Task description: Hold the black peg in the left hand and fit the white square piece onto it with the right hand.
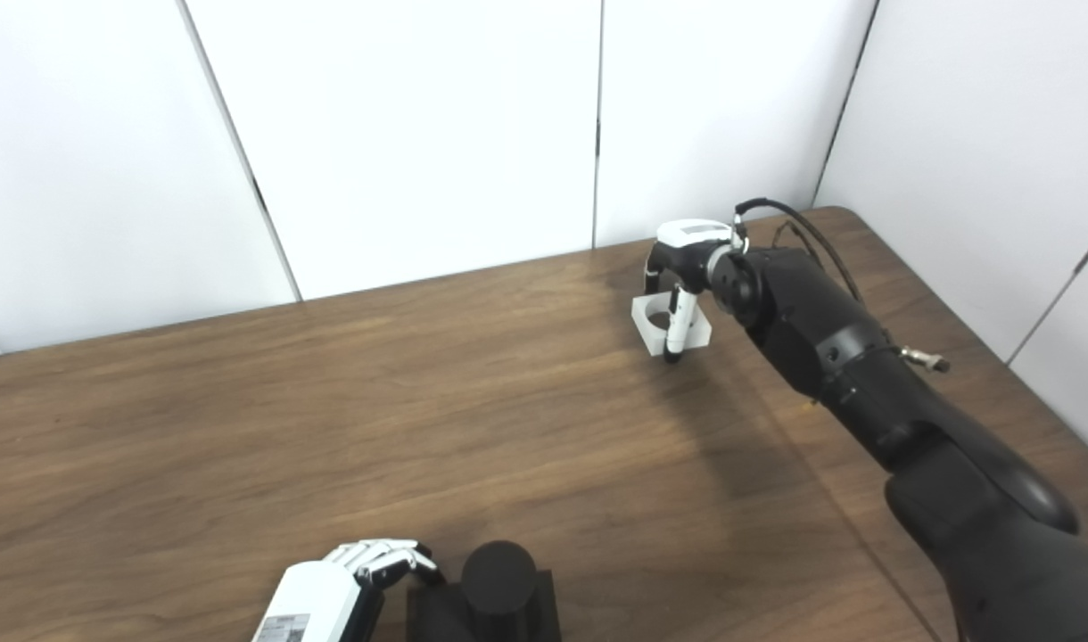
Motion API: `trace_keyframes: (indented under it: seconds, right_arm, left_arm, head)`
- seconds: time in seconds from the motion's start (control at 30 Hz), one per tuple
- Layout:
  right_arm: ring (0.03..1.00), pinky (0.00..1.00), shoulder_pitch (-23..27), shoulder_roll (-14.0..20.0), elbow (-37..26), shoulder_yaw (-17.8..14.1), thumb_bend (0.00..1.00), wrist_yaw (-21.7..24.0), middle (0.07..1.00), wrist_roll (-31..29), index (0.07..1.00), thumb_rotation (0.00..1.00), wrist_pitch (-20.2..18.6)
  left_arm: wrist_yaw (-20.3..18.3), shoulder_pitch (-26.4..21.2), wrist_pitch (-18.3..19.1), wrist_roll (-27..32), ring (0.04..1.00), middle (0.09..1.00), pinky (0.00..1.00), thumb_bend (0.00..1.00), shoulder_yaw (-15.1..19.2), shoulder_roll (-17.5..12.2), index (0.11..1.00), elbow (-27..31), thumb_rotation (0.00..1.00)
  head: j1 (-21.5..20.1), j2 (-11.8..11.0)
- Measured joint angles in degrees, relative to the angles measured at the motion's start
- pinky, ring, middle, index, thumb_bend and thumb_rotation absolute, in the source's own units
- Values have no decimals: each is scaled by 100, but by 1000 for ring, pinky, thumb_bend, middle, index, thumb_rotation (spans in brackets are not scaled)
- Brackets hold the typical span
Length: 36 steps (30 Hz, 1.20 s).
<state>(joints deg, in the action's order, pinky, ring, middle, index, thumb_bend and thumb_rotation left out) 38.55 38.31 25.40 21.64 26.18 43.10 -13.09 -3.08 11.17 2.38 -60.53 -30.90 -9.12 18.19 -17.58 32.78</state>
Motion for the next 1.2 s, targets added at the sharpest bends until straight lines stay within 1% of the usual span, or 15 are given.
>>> trace_keyframes:
  seconds: [0.17,0.27,0.47,0.57,0.67,0.7,0.73,0.9,0.97,1.07,1.13,1.2]
  right_arm:
    - [922,902,-96,54,-121,-16,522,-39,812,8,484,127,70]
    - [910,879,-114,54,-120,-8,523,-150,801,32,484,128,212]
    - [921,901,-113,54,-222,2,524,-196,797,103,485,129,243]
    - [911,902,-113,56,-488,-4,524,-194,788,112,484,128,280]
    - [900,902,-112,92,-924,-3,524,-150,780,122,483,128,410]
    - [900,901,-110,110,-1088,-3,524,-70,780,125,483,130,424]
    - [902,900,-114,142,-1333,-1,524,90,784,143,483,130,405]
    - [921,901,-117,425,-3134,-9,524,1225,790,221,484,129,243]
    - [924,905,-115,476,-3746,-37,523,1651,785,204,484,128,169]
    - [929,916,-118,468,-4580,-42,523,2321,780,142,484,129,8]
    - [924,905,-118,427,-5059,-67,523,2641,775,103,484,130,-91]
    - [925,900,-118,361,-5480,-132,523,2944,772,61,484,130,-270]
  left_arm:
    - [0,-3,9,-10,750,729,728,519,1,0,485,2,43]
    - [0,-4,9,-11,753,731,731,519,0,0,485,2,42]
    - [0,-11,7,-10,754,733,731,519,-1,-5,485,1,42]
    - [-4,-19,15,-12,756,733,733,519,-2,-7,485,1,42]
    - [-34,-32,27,-22,760,736,736,519,-5,-1,486,1,43]
    - [-47,-40,31,-26,764,739,740,519,-7,0,486,1,43]
    - [-76,-51,33,-27,767,740,743,519,-7,1,486,2,43]
    - [-204,-133,36,-40,767,741,743,519,-7,-1,487,5,44]
    - [-238,-153,43,-62,768,744,746,518,-7,-1,487,5,44]
    - [-261,-170,46,-66,765,744,744,519,-6,-2,487,4,44]
    - [-262,-174,45,-67,762,742,742,519,-7,-2,487,3,44]
    - [-261,-182,45,-68,762,743,742,519,-9,-2,487,0,44]
  head:
    - [-17,26]
    - [-44,44]
    - [-70,44]
    - [-53,97]
    - [-44,123]
    - [-35,123]
    - [-35,140]
    - [-35,237]
    - [-9,272]
    - [35,281]
    - [105,316]
    - [132,351]
